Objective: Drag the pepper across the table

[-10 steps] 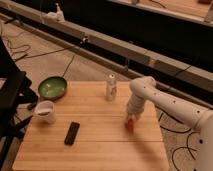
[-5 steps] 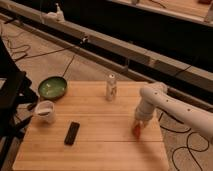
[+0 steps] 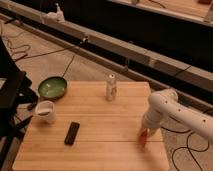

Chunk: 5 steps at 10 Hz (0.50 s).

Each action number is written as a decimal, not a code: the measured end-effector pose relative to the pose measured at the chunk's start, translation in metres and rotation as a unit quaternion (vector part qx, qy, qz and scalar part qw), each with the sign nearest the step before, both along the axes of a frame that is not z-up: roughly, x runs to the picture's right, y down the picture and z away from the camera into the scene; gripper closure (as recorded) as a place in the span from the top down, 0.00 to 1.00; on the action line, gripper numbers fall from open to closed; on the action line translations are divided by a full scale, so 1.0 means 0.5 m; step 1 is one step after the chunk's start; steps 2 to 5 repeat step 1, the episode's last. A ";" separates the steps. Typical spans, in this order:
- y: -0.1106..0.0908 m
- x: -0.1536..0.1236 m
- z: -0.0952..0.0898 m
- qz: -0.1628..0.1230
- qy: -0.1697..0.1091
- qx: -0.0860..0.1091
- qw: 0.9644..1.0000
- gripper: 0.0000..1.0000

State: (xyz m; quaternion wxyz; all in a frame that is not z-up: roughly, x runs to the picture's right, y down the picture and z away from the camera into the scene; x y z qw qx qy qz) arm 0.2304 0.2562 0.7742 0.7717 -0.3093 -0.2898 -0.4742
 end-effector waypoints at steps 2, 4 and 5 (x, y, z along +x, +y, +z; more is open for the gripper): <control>0.039 0.020 -0.038 0.034 0.031 0.002 0.999 0.00; 0.039 0.020 -0.038 0.034 0.031 0.002 0.999 0.00; 0.039 0.020 -0.038 0.034 0.031 0.002 0.999 0.00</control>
